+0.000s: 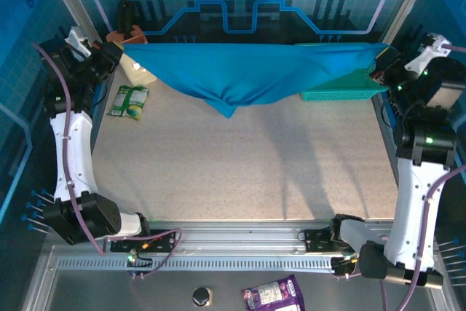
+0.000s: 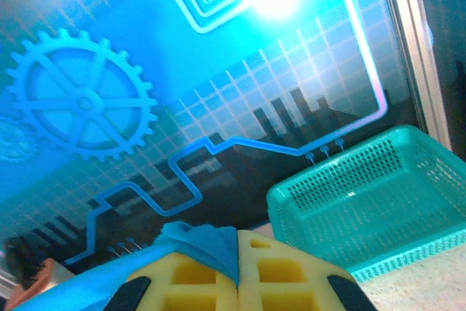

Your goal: Fold the inside-out t-shirt

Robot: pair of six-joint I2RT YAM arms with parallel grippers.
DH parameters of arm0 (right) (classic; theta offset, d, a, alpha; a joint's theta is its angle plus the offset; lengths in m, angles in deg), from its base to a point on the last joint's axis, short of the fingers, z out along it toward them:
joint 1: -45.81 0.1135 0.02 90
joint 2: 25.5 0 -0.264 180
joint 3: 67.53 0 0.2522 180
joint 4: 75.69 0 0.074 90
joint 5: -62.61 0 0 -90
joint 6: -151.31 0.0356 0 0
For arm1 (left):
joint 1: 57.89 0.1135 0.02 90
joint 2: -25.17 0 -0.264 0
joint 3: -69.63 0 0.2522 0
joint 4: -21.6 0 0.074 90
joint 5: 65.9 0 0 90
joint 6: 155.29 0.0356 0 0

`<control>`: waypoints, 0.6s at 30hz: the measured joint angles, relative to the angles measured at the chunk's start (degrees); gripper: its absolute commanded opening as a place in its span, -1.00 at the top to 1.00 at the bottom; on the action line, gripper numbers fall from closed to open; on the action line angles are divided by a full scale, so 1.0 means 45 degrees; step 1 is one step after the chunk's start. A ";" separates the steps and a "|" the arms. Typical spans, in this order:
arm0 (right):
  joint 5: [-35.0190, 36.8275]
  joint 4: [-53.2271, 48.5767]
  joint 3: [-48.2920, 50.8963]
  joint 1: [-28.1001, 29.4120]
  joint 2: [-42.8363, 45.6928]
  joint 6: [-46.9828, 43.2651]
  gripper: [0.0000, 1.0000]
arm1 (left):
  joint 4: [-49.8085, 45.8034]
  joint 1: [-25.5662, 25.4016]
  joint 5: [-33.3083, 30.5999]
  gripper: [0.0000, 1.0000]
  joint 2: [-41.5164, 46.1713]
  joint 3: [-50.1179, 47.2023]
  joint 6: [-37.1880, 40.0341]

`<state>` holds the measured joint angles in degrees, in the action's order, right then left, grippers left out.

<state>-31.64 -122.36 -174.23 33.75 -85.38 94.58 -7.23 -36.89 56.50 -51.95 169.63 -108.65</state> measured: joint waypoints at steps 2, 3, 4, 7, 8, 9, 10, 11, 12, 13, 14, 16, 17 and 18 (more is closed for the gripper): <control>-0.0500 0.0248 -0.0005 -0.0112 0.0296 0.0248 1.00 | 0.0607 0.0068 0.0384 1.00 0.0204 -0.0010 -0.0359; -0.0753 0.0379 -0.0019 -0.0121 0.0359 0.0355 1.00 | 0.0860 0.0102 0.0500 1.00 0.0277 0.0015 -0.0466; -0.1059 0.0495 -0.0058 -0.0155 0.0374 0.0476 1.00 | 0.0923 0.0121 0.0588 1.00 0.0316 0.0146 -0.0559; -0.1807 0.0763 -0.0287 -0.0170 0.0107 0.0767 1.00 | 0.0806 0.0029 0.0631 1.00 0.0243 0.0865 -0.0636; -0.1957 0.0845 -0.0301 -0.0170 -0.0019 0.0845 1.00 | 0.0748 -0.0068 0.0622 1.00 0.0189 0.1146 -0.0607; -0.2084 0.0855 -0.0296 -0.0175 -0.0194 0.0928 1.00 | 0.0631 -0.0262 0.0554 1.00 0.0053 0.1496 -0.0486; -0.2166 0.0855 -0.0253 -0.0175 -0.0466 0.1005 1.00 | 0.0452 -0.0554 0.0476 1.00 -0.0170 0.1919 -0.0287; -0.2195 0.0850 -0.0185 -0.0175 -0.0685 0.1049 1.00 | 0.0282 -0.0860 0.0418 1.00 -0.0423 0.2254 -0.0107; -0.2220 0.0874 0.0000 -0.0170 -0.0981 0.1083 1.00 | 0.0058 -0.1219 0.0379 1.00 -0.0797 0.2608 0.0107; -0.2215 0.0879 0.0306 -0.0170 -0.1360 0.1088 1.00 | -0.0199 -0.1637 0.0335 1.00 -0.1307 0.2963 0.0374; -0.2215 0.0840 0.0549 -0.0170 -0.1622 0.1083 1.00 | -0.0442 -0.1957 0.0316 1.00 -0.1787 0.3235 0.0588; -0.2220 0.0675 0.1180 -0.0126 -0.2599 0.1069 1.00 | -0.1146 -0.2623 0.0219 1.00 -0.3079 0.3696 0.1069; -0.2215 0.0583 0.1472 -0.0073 -0.3031 0.1044 1.00 | -0.1443 -0.2851 0.0185 1.00 -0.3628 0.3818 0.1248; -0.2215 0.0442 0.1802 -0.0015 -0.3478 0.1035 1.00 | -0.1787 -0.3109 0.0131 1.00 -0.4323 0.3866 0.1433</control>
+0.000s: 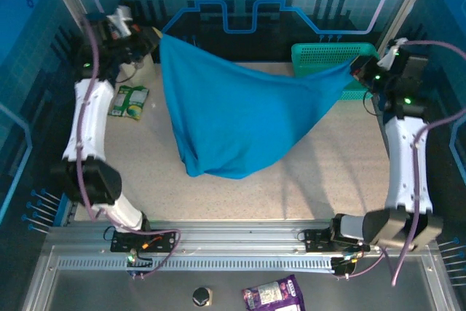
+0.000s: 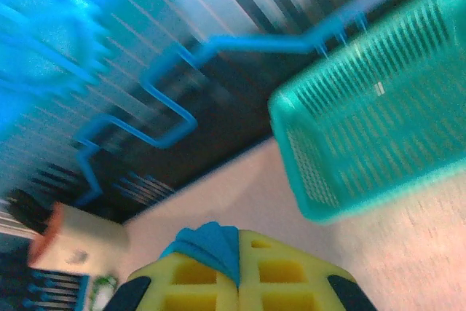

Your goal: Fold the inside-out t-shirt

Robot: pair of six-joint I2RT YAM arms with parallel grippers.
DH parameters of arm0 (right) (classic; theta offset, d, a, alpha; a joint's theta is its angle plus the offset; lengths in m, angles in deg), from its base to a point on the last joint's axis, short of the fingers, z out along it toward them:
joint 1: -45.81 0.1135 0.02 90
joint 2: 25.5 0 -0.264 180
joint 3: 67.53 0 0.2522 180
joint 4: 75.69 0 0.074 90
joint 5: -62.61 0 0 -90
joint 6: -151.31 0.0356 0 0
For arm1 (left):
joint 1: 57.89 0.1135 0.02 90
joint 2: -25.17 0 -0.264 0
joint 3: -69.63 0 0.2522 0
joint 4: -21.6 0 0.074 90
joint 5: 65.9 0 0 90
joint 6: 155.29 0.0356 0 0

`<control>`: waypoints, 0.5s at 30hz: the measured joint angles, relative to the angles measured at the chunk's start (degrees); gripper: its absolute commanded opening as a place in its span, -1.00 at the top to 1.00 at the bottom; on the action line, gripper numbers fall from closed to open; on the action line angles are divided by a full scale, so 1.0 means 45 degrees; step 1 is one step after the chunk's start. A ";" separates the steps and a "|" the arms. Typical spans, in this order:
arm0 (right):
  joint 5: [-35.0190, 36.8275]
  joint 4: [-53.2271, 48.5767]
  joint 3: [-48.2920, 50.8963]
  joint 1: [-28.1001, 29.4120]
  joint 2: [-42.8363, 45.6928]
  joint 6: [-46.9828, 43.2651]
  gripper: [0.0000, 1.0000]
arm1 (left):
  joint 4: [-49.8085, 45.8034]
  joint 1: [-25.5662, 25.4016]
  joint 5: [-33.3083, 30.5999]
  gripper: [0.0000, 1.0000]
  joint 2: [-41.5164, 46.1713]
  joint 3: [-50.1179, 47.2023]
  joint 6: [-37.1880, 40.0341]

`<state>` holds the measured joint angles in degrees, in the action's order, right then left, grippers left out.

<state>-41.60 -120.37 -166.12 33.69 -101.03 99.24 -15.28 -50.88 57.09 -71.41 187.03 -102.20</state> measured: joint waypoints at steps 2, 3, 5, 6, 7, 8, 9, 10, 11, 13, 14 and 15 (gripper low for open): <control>-0.0010 -0.0209 0.0593 0.0151 -0.0578 0.0000 1.00 | -0.0627 -0.0301 -0.0087 1.00 -0.1020 0.0000 0.0233; -0.0024 -0.0384 0.0801 0.0238 -0.0777 0.0005 1.00 | -0.0923 -0.0408 -0.0136 1.00 -0.1515 0.0000 0.0262; -0.0112 -0.0559 0.0855 0.0369 -0.0986 0.0005 1.00 | -0.1501 -0.0476 -0.0189 1.00 -0.2152 0.0189 0.0311; -0.0194 -0.0563 0.0767 0.0423 -0.1010 0.0005 1.00 | -0.1943 -0.0476 -0.0209 1.00 -0.2477 0.0661 0.0340; -0.0257 -0.0651 0.0525 0.0442 -0.1039 0.0005 1.00 | -0.2312 -0.0476 -0.0243 1.00 -0.2764 0.1311 0.0350; -0.0316 -0.0685 0.0078 0.0457 -0.1112 0.0005 1.00 | -0.2715 -0.0476 -0.0282 1.00 -0.3181 0.2497 0.0413; -0.0330 -0.0665 -0.0534 0.0471 -0.1200 0.0000 1.00 | -0.3021 -0.0471 -0.0287 1.00 -0.3570 0.3808 0.0491; -0.0321 -0.0612 -0.1122 0.0471 -0.1253 0.0000 1.00 | -0.3206 -0.0461 -0.0277 1.00 -0.3881 0.5105 0.0544; -0.0287 -0.0539 -0.1700 0.0510 -0.1268 -0.0010 1.00 | -0.3366 -0.0461 -0.0282 1.00 -0.4172 0.6645 0.0583; -0.0175 -0.0316 -0.2735 0.0622 -0.1161 -0.0102 1.00 | -0.3599 -0.0452 -0.0272 1.00 -0.4235 0.8665 0.0661; -0.0136 -0.0189 -0.2982 0.0695 -0.0981 -0.0146 1.00 | -0.3633 -0.0447 -0.0272 1.00 -0.3997 0.9306 0.0743; -0.0087 -0.0112 -0.2997 0.0724 -0.0685 -0.0199 1.00 | -0.3677 -0.0447 -0.0272 1.00 -0.3531 0.9384 0.0874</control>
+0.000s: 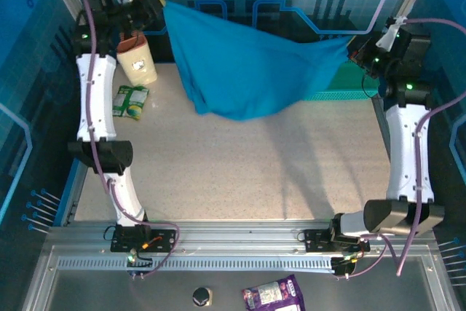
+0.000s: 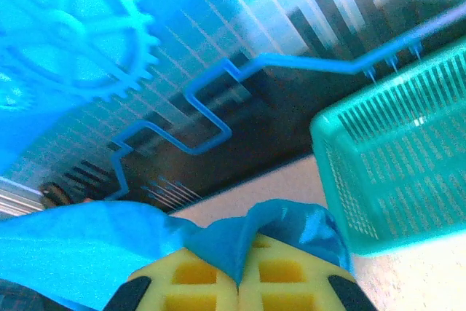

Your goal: Fold the inside-out t-shirt

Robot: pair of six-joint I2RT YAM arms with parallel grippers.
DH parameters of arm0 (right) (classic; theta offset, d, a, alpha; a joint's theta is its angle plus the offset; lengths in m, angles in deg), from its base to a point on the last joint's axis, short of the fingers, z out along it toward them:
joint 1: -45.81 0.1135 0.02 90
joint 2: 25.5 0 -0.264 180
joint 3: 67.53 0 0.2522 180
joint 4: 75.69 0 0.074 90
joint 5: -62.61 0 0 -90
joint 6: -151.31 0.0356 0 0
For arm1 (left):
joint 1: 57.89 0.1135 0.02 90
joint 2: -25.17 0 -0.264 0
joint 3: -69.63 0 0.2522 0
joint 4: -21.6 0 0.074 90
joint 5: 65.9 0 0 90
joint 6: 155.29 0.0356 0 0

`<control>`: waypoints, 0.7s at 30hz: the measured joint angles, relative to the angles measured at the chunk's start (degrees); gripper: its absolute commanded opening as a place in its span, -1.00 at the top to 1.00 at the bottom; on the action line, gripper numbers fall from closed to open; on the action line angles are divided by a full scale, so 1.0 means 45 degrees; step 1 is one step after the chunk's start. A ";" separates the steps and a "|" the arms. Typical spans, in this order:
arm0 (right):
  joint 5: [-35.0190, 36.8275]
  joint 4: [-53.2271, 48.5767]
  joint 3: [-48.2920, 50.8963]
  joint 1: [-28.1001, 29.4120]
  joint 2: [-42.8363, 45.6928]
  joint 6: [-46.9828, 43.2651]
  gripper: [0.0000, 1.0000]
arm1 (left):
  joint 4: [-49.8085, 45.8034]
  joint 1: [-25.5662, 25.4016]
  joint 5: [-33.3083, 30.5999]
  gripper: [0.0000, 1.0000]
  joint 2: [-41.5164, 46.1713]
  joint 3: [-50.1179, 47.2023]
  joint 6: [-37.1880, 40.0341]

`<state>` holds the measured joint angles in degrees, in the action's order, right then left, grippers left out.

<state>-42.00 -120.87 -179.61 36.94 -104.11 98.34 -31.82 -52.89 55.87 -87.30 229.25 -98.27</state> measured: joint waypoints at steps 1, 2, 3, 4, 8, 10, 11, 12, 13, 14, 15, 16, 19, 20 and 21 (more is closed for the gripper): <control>0.0053 -0.0034 0.0087 0.0044 0.0311 -0.0029 1.00 | -0.0097 0.0010 0.0005 1.00 0.0495 -0.0267 0.0073; 0.0107 -0.0015 0.0393 0.0053 0.0733 -0.0092 1.00 | -0.0063 0.0010 0.0005 1.00 0.1234 -0.1059 0.0185; 0.0155 -0.0034 0.0908 0.0049 0.1234 -0.0160 1.00 | -0.0044 0.0010 -0.0010 1.00 0.2259 -0.2438 0.0355; 0.0214 -0.0155 0.1632 0.0049 0.1841 -0.0238 1.00 | 0.0010 0.0019 -0.0024 1.00 0.3162 -0.3803 0.0471; 0.0481 -0.1039 0.4692 0.0053 0.3832 -0.0486 1.00 | 0.0165 0.0019 -0.0670 1.00 0.6839 -1.0438 0.1020; 0.0588 -0.1656 0.6547 0.0053 0.4731 -0.0515 1.00 | -0.0170 0.0019 -0.1209 1.00 0.8208 -1.3425 0.1127; 0.0627 -0.1889 0.7378 0.0073 0.5056 -0.0515 1.00 | -0.0330 0.0019 -0.1423 1.00 0.8684 -1.4605 0.1151; 0.0670 -0.2176 0.8267 0.0107 0.5338 -0.0500 0.97 | -0.0588 0.0019 -0.1715 1.00 0.9141 -1.5912 0.1214; 0.0690 -0.2438 0.9078 0.0155 0.5498 -0.0461 0.76 | -0.0806 0.0019 -0.1987 1.00 0.9471 -1.7068 0.1239; 0.0719 -0.2681 0.9714 0.0228 0.5542 -0.0418 0.53 | -0.0957 0.0019 -0.2181 0.97 0.9646 -1.7894 0.1273; 0.0748 -0.2885 1.0350 0.0306 0.5523 -0.0335 0.30 | -0.1229 0.0019 -0.2395 0.80 0.9724 -1.8671 0.1292; 0.0782 -0.3104 1.0788 0.0374 0.5464 -0.0277 0.23 | -0.1443 0.0019 -0.2560 0.67 0.9724 -1.9215 0.1326; 0.1078 -0.3682 1.1336 0.0670 0.5178 -0.0228 0.17 | -0.1977 0.0019 -0.3147 0.38 0.9670 -2.0045 0.1360; 0.1195 -0.3657 1.1312 0.0801 0.5090 -0.0233 0.16 | -0.1987 0.0019 -0.3279 0.35 0.9646 -2.0026 0.1409; 0.1307 -0.3643 1.1249 0.0942 0.4969 -0.0248 0.16 | -0.1991 0.0019 -0.3429 0.32 0.9602 -1.9924 0.1467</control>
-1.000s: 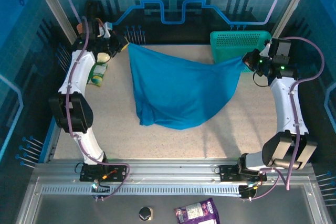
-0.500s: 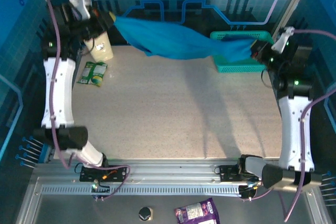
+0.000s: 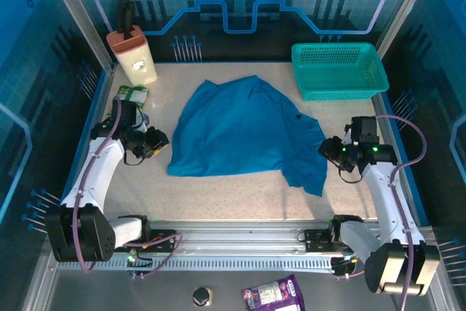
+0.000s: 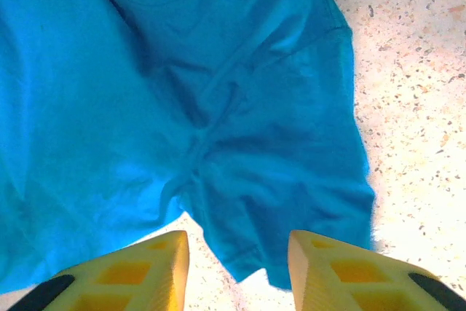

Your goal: Fold the inside-out t-shirt

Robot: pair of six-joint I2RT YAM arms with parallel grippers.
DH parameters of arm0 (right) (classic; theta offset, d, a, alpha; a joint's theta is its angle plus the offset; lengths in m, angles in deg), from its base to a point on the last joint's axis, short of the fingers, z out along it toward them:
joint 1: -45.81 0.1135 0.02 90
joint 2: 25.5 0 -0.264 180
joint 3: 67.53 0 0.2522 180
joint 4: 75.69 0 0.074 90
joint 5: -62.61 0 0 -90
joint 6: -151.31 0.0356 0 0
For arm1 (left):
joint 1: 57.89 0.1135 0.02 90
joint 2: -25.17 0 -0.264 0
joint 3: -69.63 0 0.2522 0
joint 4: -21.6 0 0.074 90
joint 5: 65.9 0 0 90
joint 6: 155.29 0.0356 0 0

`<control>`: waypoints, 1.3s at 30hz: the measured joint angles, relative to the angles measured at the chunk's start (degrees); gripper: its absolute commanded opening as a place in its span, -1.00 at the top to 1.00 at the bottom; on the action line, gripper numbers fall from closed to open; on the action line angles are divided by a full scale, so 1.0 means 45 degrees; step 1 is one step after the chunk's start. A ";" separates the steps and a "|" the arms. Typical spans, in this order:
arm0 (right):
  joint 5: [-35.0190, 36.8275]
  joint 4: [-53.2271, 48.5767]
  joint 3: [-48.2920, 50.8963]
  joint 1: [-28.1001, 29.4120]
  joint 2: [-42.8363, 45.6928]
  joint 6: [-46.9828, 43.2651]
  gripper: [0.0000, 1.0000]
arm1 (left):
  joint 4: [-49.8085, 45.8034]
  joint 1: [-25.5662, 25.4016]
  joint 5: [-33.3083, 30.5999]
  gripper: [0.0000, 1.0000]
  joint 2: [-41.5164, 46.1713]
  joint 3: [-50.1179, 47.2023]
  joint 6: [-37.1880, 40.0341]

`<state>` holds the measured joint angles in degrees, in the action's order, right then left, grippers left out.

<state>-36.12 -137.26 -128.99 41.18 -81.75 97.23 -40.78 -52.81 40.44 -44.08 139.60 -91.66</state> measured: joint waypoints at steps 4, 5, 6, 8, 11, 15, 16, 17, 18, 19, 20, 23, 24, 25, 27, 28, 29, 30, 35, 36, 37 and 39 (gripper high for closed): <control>0.0476 0.0189 -0.1025 0.0986 -0.1292 -0.0423 0.16 | 0.0141 -0.0034 -0.0204 0.27 -0.0806 0.0986 0.0291; 0.0588 0.0321 -0.1423 0.1389 -0.1826 -0.0593 0.16 | 0.0253 -0.0092 -0.0262 0.26 -0.1171 0.1326 0.0330; 0.0685 0.0500 -0.1860 0.1855 -0.2429 -0.0782 0.16 | 0.0355 -0.0175 -0.0306 0.26 -0.1535 0.1608 0.0389; 0.0967 0.0792 -0.2735 0.2735 -0.3696 -0.1190 0.17 | 0.0612 -0.0452 -0.0389 0.26 -0.2317 0.2132 0.0534; 0.1540 0.1205 -0.4337 0.3871 -0.5887 -0.1826 0.17 | 0.1020 -0.1010 -0.0539 0.25 -0.3725 0.2909 0.0631; 0.2288 0.1807 -0.6421 0.4624 -0.8602 -0.2453 0.18 | 0.1515 -0.1787 -0.0777 0.27 -0.5901 0.4022 0.0670; 0.2463 0.1962 -0.6839 0.4702 -0.9136 -0.2555 0.18 | 0.1632 -0.1953 -0.0821 0.27 -0.6353 0.4245 0.0665; 0.2671 0.2108 -0.7295 0.4765 -0.9719 -0.2613 0.18 | 0.1724 -0.2108 -0.0845 0.27 -0.6781 0.4459 0.0665; 0.2905 0.2302 -0.7766 0.4794 -1.0326 -0.2652 0.19 | 0.1846 -0.2259 -0.0894 0.28 -0.7145 0.4619 0.0661; 0.3075 0.2467 -0.8102 0.4804 -1.0778 -0.2667 0.19 | 0.1923 -0.2370 -0.0923 0.28 -0.7417 0.4736 0.0661; 0.3283 0.2671 -0.8442 0.4804 -1.1249 -0.2662 0.19 | 0.1972 -0.2458 -0.0947 0.28 -0.7660 0.4843 0.0656; 0.3929 0.3113 -0.9486 0.4799 -1.2590 -0.2463 0.19 | 0.2050 -0.2652 -0.1010 0.29 -0.8160 0.5100 0.0656; 0.4051 0.3249 -0.9738 0.4799 -1.2915 -0.2380 0.20 | 0.2108 -0.2662 -0.1015 0.29 -0.8199 0.5110 0.0656; 0.4206 0.3410 -1.0103 0.4799 -1.3357 -0.2225 0.21 | 0.2123 -0.2671 -0.1020 0.29 -0.8208 0.5110 0.0656; 0.4401 0.3721 -1.0773 0.4799 -1.4110 -0.1904 0.22 | 0.2166 -0.2671 -0.1020 0.29 -0.8208 0.5110 0.0656; 0.4498 0.3881 -1.1074 0.4799 -1.4469 -0.1710 0.22 | 0.2215 -0.2671 -0.1035 0.29 -0.8208 0.5110 0.0656; 0.4561 0.4070 -1.1332 0.4799 -1.4780 -0.1545 0.22 | 0.2229 -0.2671 -0.1064 0.29 -0.8208 0.5105 0.0651; 0.4614 0.4245 -1.1497 0.4799 -1.5033 -0.1379 0.23 | 0.2249 -0.2671 -0.1073 0.29 -0.8204 0.5095 0.0651; 0.4862 0.4736 -1.1900 0.4799 -1.5883 -0.0767 0.26 | 0.2443 -0.2671 -0.1239 0.28 -0.8170 0.4707 0.0656; 0.4906 0.4765 -1.1944 0.4799 -1.5965 -0.0714 0.26 | 0.2448 -0.2671 -0.1268 0.28 -0.8170 0.4653 0.0661; 0.4974 0.4794 -1.1973 0.4799 -1.6019 -0.0641 0.27 | 0.2429 -0.2671 -0.1360 0.28 -0.8170 0.4634 0.0661; 0.5144 0.4862 -1.1973 0.4799 -1.6038 -0.0627 0.34 | 0.2448 -0.2671 -0.1462 0.27 -0.8170 0.4634 0.0670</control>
<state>-12.97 -115.38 -182.87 62.78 -153.92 94.41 -29.77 -64.83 33.86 -80.85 160.45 -88.65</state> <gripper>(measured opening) 0.359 0.362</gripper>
